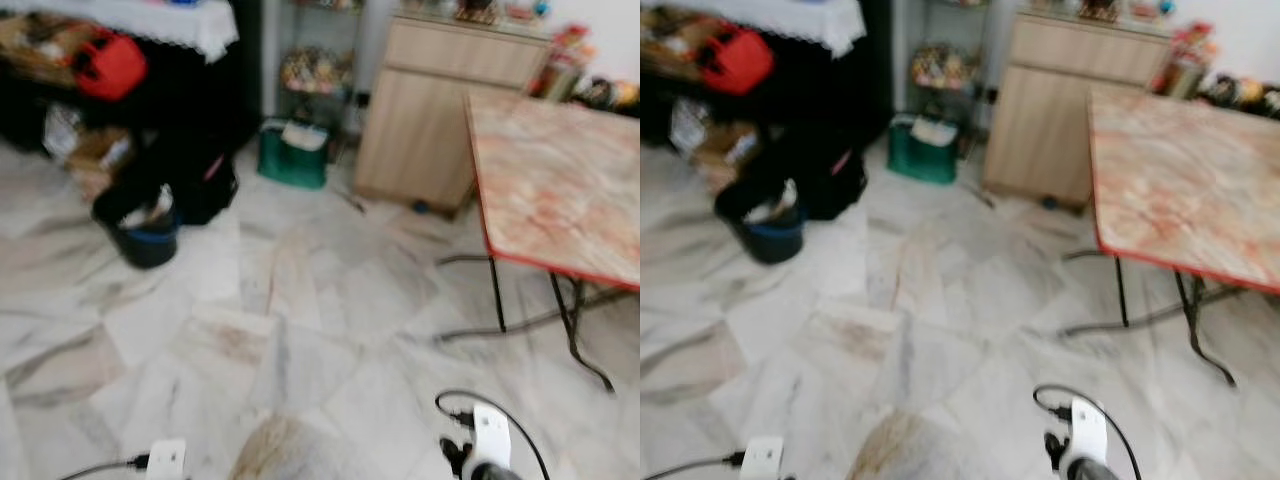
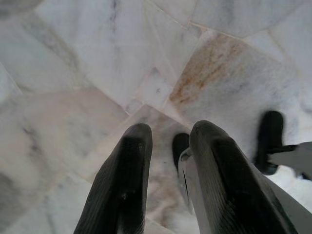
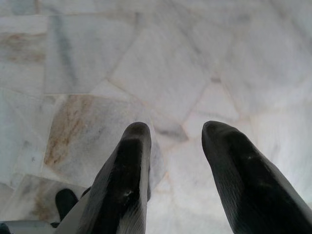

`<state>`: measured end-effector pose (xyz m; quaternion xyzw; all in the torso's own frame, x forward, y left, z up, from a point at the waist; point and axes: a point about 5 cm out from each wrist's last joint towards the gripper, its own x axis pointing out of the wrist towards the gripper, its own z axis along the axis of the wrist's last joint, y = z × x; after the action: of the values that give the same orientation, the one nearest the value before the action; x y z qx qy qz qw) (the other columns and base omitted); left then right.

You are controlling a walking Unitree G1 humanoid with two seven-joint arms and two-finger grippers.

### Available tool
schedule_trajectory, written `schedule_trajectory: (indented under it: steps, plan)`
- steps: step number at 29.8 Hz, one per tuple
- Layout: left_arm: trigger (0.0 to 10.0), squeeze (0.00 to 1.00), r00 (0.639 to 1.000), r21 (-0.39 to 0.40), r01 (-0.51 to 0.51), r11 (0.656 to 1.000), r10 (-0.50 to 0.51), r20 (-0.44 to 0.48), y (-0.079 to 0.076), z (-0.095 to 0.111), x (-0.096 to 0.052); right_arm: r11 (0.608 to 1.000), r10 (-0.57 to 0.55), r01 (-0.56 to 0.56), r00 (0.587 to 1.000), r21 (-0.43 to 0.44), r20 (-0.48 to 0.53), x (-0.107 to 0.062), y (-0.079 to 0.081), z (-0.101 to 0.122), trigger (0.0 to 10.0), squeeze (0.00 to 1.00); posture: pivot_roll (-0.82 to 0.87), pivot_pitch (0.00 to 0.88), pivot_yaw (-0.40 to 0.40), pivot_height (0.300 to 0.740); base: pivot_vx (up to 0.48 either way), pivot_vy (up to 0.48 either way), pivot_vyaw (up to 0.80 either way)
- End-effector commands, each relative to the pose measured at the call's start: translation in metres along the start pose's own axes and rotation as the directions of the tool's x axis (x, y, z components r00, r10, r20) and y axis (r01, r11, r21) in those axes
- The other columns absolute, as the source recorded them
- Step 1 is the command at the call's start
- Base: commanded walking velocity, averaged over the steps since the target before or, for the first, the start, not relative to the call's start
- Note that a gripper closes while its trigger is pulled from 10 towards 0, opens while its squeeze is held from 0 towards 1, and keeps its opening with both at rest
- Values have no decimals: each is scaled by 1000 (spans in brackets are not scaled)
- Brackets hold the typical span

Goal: Setting the table

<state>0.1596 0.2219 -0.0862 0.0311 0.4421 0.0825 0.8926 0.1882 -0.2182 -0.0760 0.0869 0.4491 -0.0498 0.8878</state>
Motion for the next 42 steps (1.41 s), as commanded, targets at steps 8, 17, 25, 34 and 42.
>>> schedule_trajectory:
  steps: [8,17,25,34,42]
  plan:
    - [10000,0,1000,7,4,1000,-4,0,-2,-2,-1,1000,-7,7,1000,5,5,-1,-3,-4,10000,0,4,26,-61,740,0,0,-65]
    - [10000,0,1000,40,9,999,-9,0,0,-4,-1,1000,-9,9,1000,20,3,-2,-2,-8,10000,0,-1,0,-49,740,0,-33,0]
    - [10000,0,1000,47,11,999,-11,-4,1,-6,-2,999,-20,20,1000,27,-12,-2,-2,-12,10000,0,4,0,-40,740,0,-330,-98]
    - [10000,0,1000,51,7,999,-7,-3,4,-7,-2,999,-11,11,1000,30,-13,-2,1,-14,10000,0,5,0,-27,740,0,-338,-260]
    - [10000,0,1000,46,7,999,-7,12,4,-1,-1,999,-17,17,1000,31,-4,-1,1,-8,10000,0,6,24,-29,740,0,-337,0]
